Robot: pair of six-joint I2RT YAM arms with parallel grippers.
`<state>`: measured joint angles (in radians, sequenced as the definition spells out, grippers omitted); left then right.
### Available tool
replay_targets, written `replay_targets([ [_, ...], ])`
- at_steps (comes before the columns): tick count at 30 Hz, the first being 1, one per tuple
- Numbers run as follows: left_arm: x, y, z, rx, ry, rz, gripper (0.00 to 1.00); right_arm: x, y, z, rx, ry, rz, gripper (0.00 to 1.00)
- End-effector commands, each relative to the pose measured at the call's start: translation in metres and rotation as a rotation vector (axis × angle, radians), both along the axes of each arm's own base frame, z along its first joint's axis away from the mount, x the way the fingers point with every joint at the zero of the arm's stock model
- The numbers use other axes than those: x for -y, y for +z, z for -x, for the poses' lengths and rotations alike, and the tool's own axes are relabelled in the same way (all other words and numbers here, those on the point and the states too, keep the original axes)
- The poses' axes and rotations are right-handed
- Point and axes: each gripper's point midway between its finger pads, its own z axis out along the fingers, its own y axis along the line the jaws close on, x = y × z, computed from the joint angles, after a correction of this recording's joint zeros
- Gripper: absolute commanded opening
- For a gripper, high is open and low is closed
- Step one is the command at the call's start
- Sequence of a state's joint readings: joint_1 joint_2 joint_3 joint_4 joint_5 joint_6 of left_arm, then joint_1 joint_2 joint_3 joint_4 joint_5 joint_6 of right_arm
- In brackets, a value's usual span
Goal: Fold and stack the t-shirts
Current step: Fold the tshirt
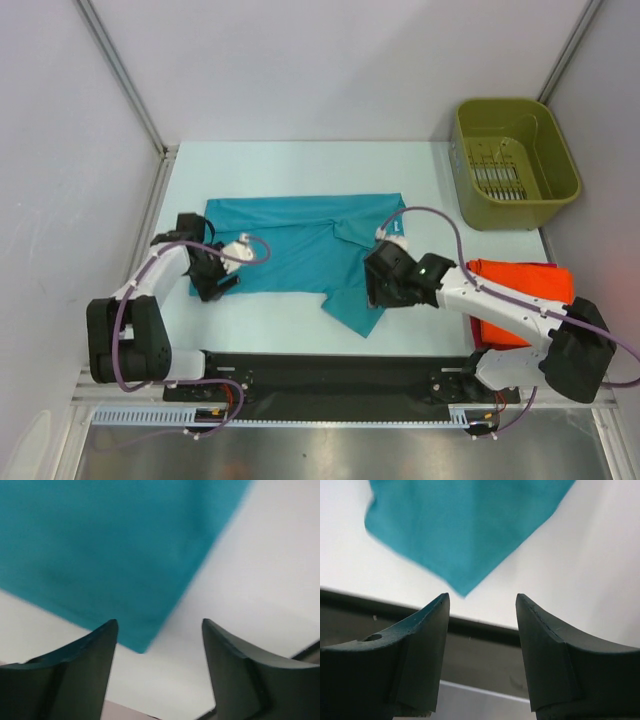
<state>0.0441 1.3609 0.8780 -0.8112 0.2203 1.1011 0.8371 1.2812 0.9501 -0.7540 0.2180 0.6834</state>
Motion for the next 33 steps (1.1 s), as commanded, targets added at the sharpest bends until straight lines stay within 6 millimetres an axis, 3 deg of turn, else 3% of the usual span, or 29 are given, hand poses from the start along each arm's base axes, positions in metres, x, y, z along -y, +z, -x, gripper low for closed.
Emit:
replay_targets([
  [1,-0.018,-0.020,0.033,-0.069,-0.101,-0.114,0.76,-0.022,-0.006,0.029,-0.051,-0.015,-0.059,0.61],
  [4,-0.024,-0.033,0.038,-0.065,-0.082,-0.147,0.78,-0.030,-0.022,0.039,-0.086,0.019,-0.054,0.61],
  [7,-0.033,-0.037,0.023,-0.005,-0.059,-0.198,0.77,-0.042,-0.038,0.052,-0.143,0.059,-0.084,0.61],
  [11,-0.039,-0.029,0.007,0.073,-0.021,-0.227,0.76,-0.051,-0.065,0.065,-0.229,0.092,-0.091,0.61],
  [17,-0.040,-0.020,0.008,0.081,-0.025,-0.235,0.76,-0.049,-0.091,0.070,-0.280,0.097,-0.047,0.60],
  [20,-0.041,-0.026,0.008,0.082,-0.046,-0.245,0.77,-0.048,-0.099,0.070,-0.294,0.099,-0.027,0.43],
  [21,-0.041,-0.028,0.005,0.094,-0.050,-0.250,0.77,-0.046,-0.100,0.069,-0.291,0.094,-0.018,0.29],
  [24,-0.041,-0.030,0.001,0.100,-0.057,-0.247,0.78,-0.042,-0.099,0.067,-0.282,0.085,-0.007,0.10],
  [26,-0.036,-0.027,-0.004,0.114,-0.069,-0.222,0.78,-0.039,-0.095,0.065,-0.265,0.074,-0.004,0.01],
  [30,-0.027,-0.033,-0.012,0.141,-0.131,-0.208,0.78,-0.033,-0.079,0.058,-0.218,0.043,-0.030,0.00],
  [33,-0.036,-0.051,-0.007,0.098,-0.149,-0.271,0.74,-0.024,-0.080,0.058,-0.228,0.016,-0.037,0.00],
])
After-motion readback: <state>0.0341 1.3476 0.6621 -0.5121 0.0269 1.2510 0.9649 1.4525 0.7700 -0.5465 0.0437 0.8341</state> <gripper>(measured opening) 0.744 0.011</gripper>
